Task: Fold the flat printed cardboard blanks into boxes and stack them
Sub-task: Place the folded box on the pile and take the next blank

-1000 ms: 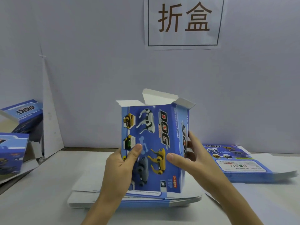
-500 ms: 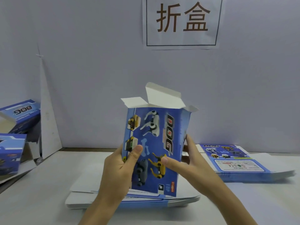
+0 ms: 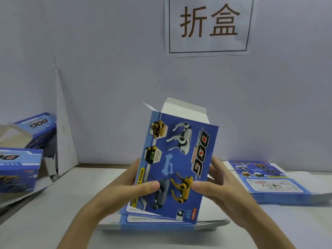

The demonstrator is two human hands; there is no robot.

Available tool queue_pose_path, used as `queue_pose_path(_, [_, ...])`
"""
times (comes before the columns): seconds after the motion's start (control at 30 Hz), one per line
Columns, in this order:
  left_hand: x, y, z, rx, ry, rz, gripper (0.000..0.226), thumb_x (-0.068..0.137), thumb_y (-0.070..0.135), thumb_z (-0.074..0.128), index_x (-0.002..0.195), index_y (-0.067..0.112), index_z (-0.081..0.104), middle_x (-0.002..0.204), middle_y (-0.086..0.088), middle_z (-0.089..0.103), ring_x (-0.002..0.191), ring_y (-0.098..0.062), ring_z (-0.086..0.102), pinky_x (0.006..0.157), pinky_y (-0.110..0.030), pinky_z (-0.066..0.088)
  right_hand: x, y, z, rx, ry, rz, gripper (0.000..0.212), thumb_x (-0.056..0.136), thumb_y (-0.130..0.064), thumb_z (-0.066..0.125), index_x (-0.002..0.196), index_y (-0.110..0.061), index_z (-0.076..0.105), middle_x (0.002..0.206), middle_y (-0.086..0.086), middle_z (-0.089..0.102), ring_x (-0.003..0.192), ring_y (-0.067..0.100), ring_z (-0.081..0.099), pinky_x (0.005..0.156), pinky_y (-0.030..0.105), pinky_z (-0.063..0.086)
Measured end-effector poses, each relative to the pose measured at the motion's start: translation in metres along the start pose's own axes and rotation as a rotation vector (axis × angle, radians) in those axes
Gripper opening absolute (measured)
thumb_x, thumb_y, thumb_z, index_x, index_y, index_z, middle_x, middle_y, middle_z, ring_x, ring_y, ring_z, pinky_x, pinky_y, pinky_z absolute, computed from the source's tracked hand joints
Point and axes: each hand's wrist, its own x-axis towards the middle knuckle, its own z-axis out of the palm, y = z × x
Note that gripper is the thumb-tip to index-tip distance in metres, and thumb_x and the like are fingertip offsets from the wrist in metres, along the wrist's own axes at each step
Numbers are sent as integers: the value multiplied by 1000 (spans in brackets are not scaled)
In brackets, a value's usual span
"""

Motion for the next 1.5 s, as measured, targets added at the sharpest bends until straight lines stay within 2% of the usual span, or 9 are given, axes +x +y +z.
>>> queue_pose_path(0.23, [-2, 5, -27, -78, 282, -84, 38, 67, 38, 76, 95, 14, 68, 85, -3, 74, 78, -17, 70, 66, -22, 54, 2, 23, 23, -419, -206, 155, 106, 49, -81, 68, 140, -57, 17, 146, -23, 36, 128, -6, 43, 102, 22, 44])
queue_pose_path(0.4, [-18, -3, -70, -44, 584, -467, 30, 93, 9, 53, 65, 1, 64, 75, -16, 67, 60, -33, 61, 76, -47, 58, -1, 68, 27, -1253, -436, 251, 70, 99, -48, 41, 151, -39, -5, 161, -6, -13, 149, 18, -5, 117, 31, 8])
queue_pose_path(0.57, [-33, 42, -151, -730, 1077, 160, 24, 86, 29, 65, 105, 14, 59, 121, -17, 58, 101, -31, 63, 91, -53, 51, 10, 70, 35, -1430, -538, 353, 99, 67, -93, 8, 147, -40, -17, 158, -9, -21, 148, 15, -7, 120, 35, 7])
queue_pose_path(0.67, [-22, 68, -177, -532, 1239, 403, 72, 91, 33, 59, 150, 17, 21, 153, -17, 27, 139, -31, 33, 113, -51, 28, 19, 75, 37, -1556, -597, 398, 139, 19, -99, -14, 145, -42, -21, 158, -10, -22, 148, 13, -7, 120, 34, 7])
queue_pose_path(0.8, [5, 33, -126, 198, 956, 307, 45, 91, 19, 58, 134, 23, 45, 132, 3, 50, 118, 2, 48, 107, -27, 39, 19, 71, 37, -1460, -610, 394, 109, 57, -94, 3, 146, -36, -21, 158, -9, -22, 148, 14, -8, 121, 36, 5])
queue_pose_path(0.93, [17, -63, -39, 954, 136, 23, 40, 100, 29, 45, 138, 14, 48, 145, -3, 45, 130, -15, 40, 113, -29, 26, 27, 62, 33, -1505, -575, 345, 158, 14, -100, -15, 150, -20, -16, 158, -6, -16, 149, 15, -4, 118, 29, 3])
queue_pose_path(1.0, [9, -96, -9, 1192, -65, 36, 52, 102, 38, 33, 147, 11, 33, 156, -4, 26, 142, -17, 22, 117, -35, 14, 20, 62, 28, -1429, -519, 249, 112, 67, -94, 17, 152, -26, -5, 160, -8, -11, 148, 10, 0, 117, 24, 5])
queue_pose_path(1.27, [-13, -110, 9, 1415, -115, 92, 68, 98, 57, 19, 154, 20, 4, 161, 6, -3, 146, -7, -4, 110, -18, -14, 8, 64, 17, -1223, -297, 260, 51, 92, -41, 56, 141, -35, 43, 150, -16, 37, 132, 7, 41, 107, 15, 29])
queue_pose_path(1.5, [-30, -103, 17, 1492, 105, 596, 40, 63, 34, 86, 99, 19, 76, 95, 6, 75, 84, -5, 71, 69, -17, 55, 4, 37, 5, -1051, 78, -89, 34, 95, -30, 56, 129, -33, 57, 130, -19, 54, 122, 3, 49, 93, 6, 30])
